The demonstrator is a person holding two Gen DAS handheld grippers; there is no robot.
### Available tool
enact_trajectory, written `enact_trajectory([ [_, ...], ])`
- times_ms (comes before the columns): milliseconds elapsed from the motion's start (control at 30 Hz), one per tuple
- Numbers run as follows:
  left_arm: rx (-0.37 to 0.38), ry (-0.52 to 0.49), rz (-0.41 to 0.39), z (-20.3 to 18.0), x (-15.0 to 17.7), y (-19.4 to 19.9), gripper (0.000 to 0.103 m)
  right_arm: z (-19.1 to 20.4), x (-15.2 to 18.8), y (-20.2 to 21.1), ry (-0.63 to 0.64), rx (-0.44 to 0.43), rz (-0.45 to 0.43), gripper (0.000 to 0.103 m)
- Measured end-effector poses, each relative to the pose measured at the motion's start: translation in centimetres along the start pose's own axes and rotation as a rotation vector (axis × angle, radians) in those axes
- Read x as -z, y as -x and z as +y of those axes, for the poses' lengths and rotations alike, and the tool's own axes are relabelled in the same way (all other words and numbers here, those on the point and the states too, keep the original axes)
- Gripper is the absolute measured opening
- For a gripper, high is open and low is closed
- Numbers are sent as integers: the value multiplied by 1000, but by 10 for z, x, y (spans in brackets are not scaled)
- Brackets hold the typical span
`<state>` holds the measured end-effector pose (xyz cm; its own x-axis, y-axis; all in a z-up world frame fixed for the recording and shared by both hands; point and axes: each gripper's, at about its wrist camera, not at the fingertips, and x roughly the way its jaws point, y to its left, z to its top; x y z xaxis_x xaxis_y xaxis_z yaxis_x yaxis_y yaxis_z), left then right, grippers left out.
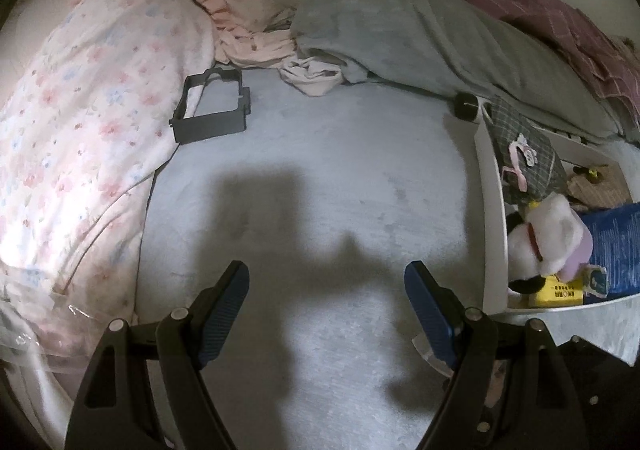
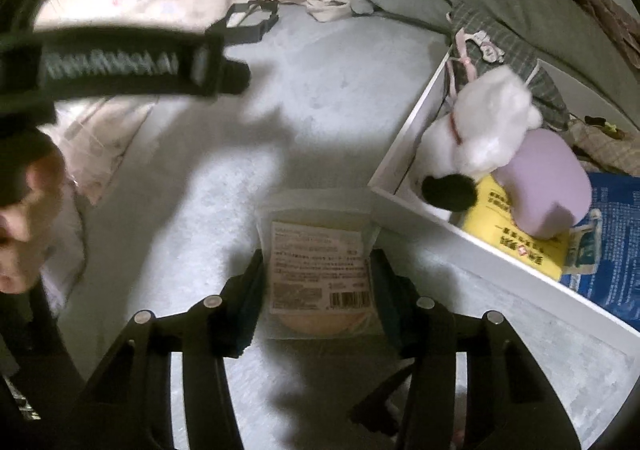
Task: Organize soft objects
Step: 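Move the right gripper over the clear bag with the beige puff, then close the right gripper on the bag and lift it toward the tray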
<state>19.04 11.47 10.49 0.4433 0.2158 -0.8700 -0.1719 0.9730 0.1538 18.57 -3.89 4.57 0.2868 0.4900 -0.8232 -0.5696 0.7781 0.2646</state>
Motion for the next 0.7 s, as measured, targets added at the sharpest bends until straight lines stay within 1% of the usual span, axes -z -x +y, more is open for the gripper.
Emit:
enact_trajectory([
  [133,23,-15,-14,-5,1,7,81,-5,-4,15,-22,-13,-9,49],
  [167,35,-21,-16,-7,1,9,81,-6,-5,20,-24,-12,-22,48],
  [200,48,-30,-18,-9,1,11,81,-7,-7,25,-25,-10,-39,44],
  [333,92,-59,-30,-21,1,18,81,-14,-10,49,-34,-5,-102,39],
  [400,106,-76,-32,-27,1,19,81,-21,-11,59,-47,4,-128,31],
  [433,104,-84,-33,-30,1,20,81,-24,-13,61,-53,10,-132,29],
  [500,98,-100,-35,-35,2,21,81,-32,-15,66,-71,22,-141,20],
  [600,95,-113,-23,-37,3,21,81,-43,-17,73,-101,21,-156,19],
  [667,107,-123,4,-36,5,17,81,-44,-16,74,-101,-19,-147,19],
  [700,129,-133,33,-34,8,13,81,-41,-16,70,-96,-60,-126,23],
])
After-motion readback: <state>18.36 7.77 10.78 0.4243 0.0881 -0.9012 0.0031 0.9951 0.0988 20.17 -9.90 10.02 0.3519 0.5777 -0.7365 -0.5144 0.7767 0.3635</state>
